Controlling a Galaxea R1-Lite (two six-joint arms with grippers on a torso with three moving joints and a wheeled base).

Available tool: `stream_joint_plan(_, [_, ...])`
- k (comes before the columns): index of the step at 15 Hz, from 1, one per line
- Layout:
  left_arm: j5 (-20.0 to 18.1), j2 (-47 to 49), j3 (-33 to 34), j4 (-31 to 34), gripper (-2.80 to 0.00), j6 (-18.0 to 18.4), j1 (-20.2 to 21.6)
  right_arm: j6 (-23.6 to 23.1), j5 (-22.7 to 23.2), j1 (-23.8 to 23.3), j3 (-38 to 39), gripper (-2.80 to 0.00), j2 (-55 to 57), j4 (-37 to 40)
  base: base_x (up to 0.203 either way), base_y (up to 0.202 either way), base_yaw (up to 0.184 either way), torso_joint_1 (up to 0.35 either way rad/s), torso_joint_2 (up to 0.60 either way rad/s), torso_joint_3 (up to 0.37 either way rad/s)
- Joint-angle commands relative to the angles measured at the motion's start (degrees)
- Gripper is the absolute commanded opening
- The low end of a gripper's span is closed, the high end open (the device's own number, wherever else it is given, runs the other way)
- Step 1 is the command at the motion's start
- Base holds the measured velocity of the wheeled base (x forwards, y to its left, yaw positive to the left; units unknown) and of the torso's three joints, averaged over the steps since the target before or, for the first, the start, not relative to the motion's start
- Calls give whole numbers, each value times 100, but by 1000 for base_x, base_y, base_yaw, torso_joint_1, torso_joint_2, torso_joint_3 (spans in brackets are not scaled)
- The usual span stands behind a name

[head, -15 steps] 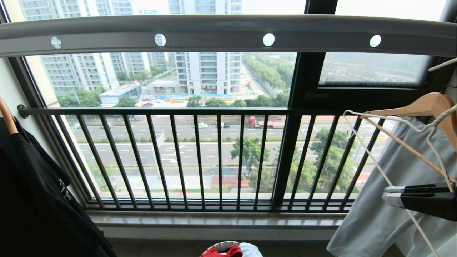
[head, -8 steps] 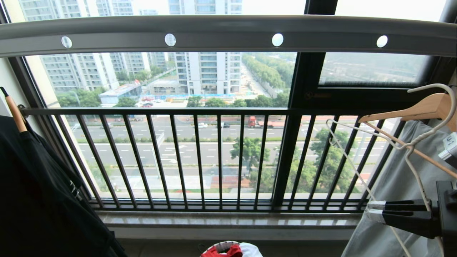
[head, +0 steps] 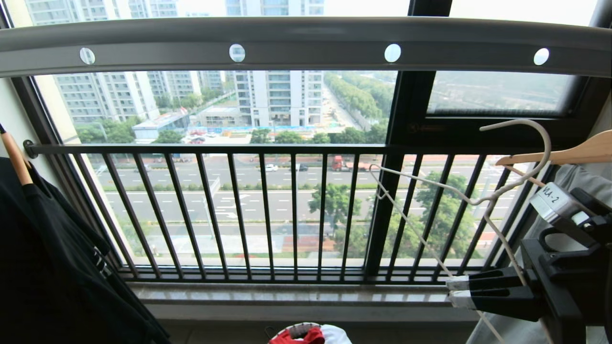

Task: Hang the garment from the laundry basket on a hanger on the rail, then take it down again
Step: Pick up the clothes rack on the clothesline, then pick up clothes from the basket

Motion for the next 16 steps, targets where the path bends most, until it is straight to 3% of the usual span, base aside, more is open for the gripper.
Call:
stream_joint_plan(1, [2, -2, -1, -2, -280, 5, 1, -593, 64, 214, 13, -280, 480, 27, 0, 0, 0, 0, 0, 0])
stream_joint_plan(5, [5, -2, -1, -2, -280, 5, 1, -1300, 109, 543, 5, -280, 663, 240, 0, 0, 0, 0, 0, 0])
stream_joint_plan(12, [2, 6, -1, 1, -280, 5, 1, -883, 183, 589, -142, -280, 850, 200, 0, 0, 0, 0, 0, 0])
stream_joint_plan(16, [11, -2, -1, 6, -280, 5, 1, -895, 148, 514, -143, -280, 859, 200, 0, 0, 0, 0, 0, 0])
